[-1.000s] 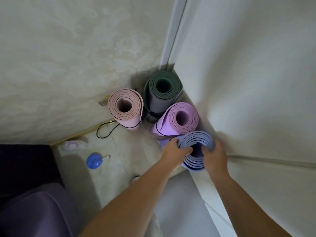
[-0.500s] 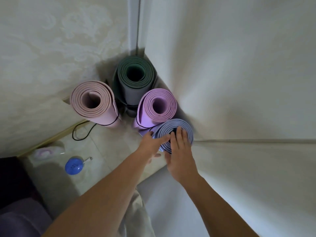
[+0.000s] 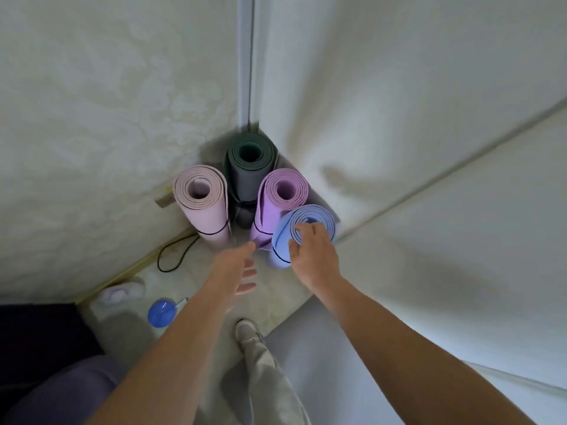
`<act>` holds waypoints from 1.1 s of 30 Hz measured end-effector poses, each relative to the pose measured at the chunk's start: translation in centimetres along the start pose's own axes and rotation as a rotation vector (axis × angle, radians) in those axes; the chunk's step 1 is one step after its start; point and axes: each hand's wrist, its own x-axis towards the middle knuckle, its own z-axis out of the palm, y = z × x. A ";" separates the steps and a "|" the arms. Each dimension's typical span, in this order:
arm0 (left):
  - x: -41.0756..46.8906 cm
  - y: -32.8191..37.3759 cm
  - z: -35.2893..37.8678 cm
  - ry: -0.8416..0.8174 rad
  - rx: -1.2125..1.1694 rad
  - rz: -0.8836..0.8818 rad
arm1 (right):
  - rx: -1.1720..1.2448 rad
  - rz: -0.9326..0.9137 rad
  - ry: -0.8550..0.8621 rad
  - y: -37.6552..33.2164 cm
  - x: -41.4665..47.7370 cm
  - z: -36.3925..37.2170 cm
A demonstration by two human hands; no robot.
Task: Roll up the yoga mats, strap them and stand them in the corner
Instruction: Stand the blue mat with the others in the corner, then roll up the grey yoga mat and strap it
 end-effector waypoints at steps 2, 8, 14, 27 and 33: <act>-3.9 -0.8 -1.9 0.004 0.019 0.058 | -0.002 0.037 0.004 -1.1 -3.3 -1.8; -21.0 -5.1 -6.0 -0.005 0.073 0.298 | 0.099 0.042 0.143 -2.1 -18.5 -8.7; -37.3 -12.8 -4.9 -0.020 0.144 0.504 | 0.156 0.064 0.249 1.2 -35.3 -14.7; -53.3 -33.1 11.3 -0.308 0.571 0.506 | 0.435 0.323 0.319 19.0 -61.6 -16.0; -57.7 -47.3 19.0 -0.455 0.740 0.467 | 0.530 0.520 0.359 30.1 -77.1 -12.8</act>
